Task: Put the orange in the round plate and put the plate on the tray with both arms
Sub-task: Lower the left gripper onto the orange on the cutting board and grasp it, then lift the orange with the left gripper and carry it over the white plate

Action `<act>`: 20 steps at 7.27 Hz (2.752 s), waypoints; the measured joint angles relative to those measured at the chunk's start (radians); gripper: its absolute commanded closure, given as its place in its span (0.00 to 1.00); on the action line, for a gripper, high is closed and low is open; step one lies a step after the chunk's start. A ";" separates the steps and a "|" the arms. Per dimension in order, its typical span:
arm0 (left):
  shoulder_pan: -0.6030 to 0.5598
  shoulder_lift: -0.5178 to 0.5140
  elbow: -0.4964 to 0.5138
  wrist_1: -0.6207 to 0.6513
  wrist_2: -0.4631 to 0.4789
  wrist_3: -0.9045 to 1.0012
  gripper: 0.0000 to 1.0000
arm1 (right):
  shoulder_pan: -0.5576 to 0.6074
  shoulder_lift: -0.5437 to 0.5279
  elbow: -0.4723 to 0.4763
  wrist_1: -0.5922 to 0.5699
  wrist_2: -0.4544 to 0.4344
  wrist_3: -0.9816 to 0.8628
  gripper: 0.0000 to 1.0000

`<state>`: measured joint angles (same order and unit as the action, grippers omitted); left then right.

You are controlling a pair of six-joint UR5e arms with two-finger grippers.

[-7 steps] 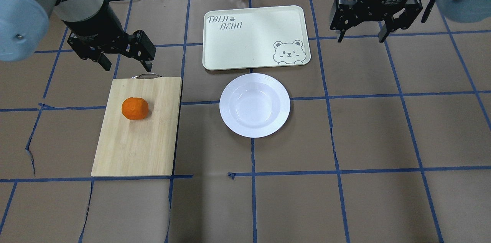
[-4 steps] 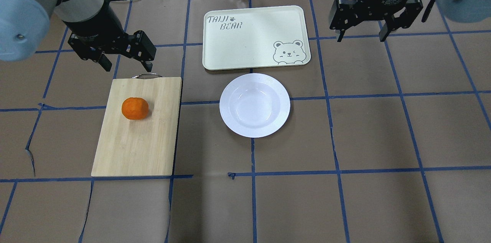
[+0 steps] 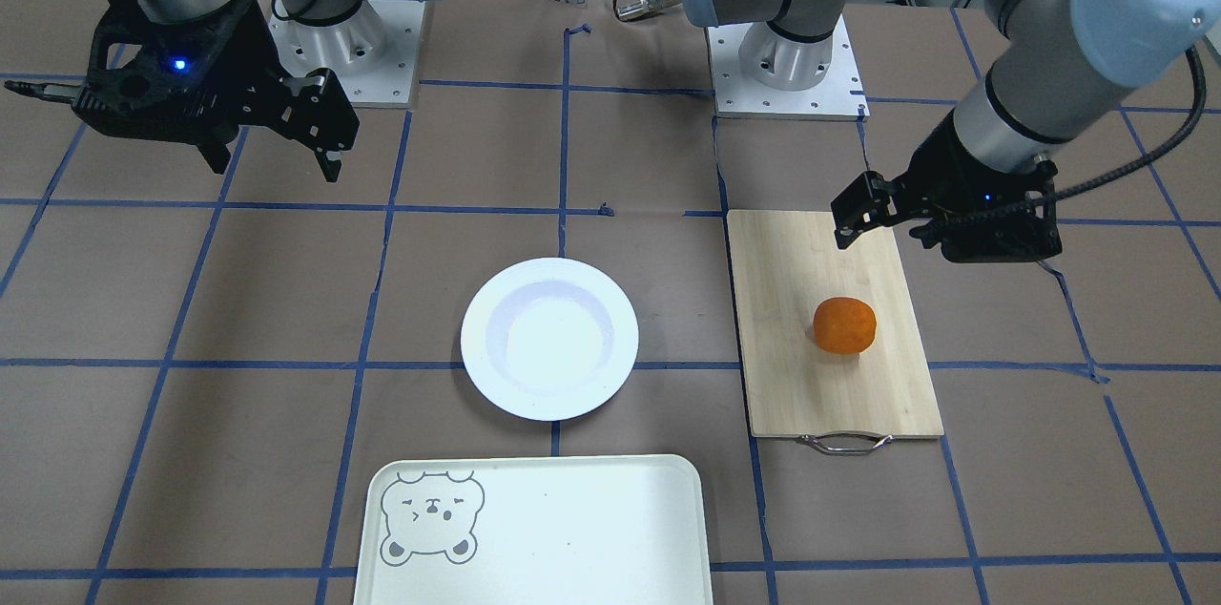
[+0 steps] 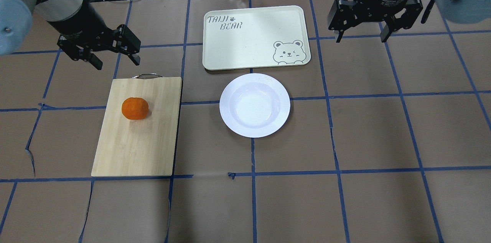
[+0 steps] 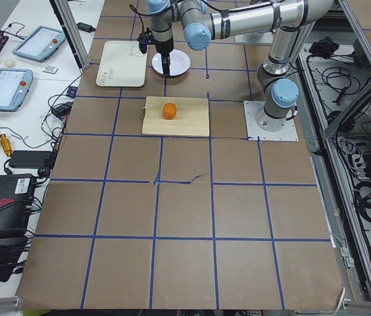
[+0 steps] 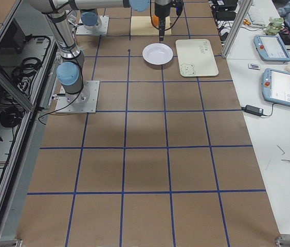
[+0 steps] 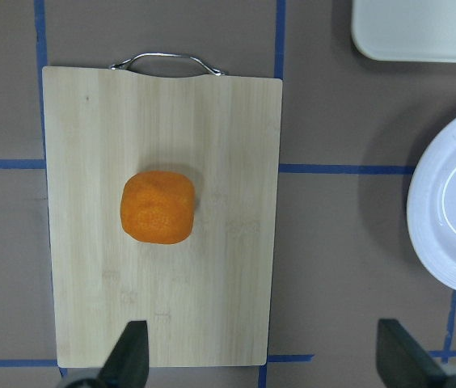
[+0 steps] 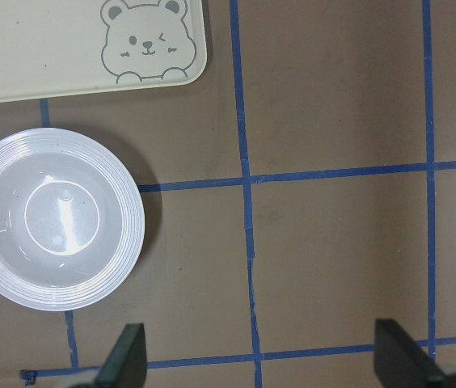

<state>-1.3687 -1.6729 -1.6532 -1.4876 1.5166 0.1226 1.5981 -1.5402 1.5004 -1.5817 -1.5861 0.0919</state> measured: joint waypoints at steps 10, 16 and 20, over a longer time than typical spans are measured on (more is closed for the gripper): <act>0.098 -0.234 -0.243 0.397 -0.056 -0.021 1.00 | -0.001 0.000 0.010 0.003 -0.011 0.008 0.00; -0.132 -0.236 -0.104 0.400 -0.127 -0.394 1.00 | -0.003 0.000 0.011 0.013 -0.012 0.008 0.00; -0.377 -0.267 -0.072 0.423 -0.242 -0.734 0.96 | -0.003 0.000 0.011 0.015 -0.012 0.008 0.00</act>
<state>-1.7453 -1.9395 -1.7254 -1.0644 1.2746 -0.6116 1.5953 -1.5398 1.5110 -1.5668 -1.5984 0.1000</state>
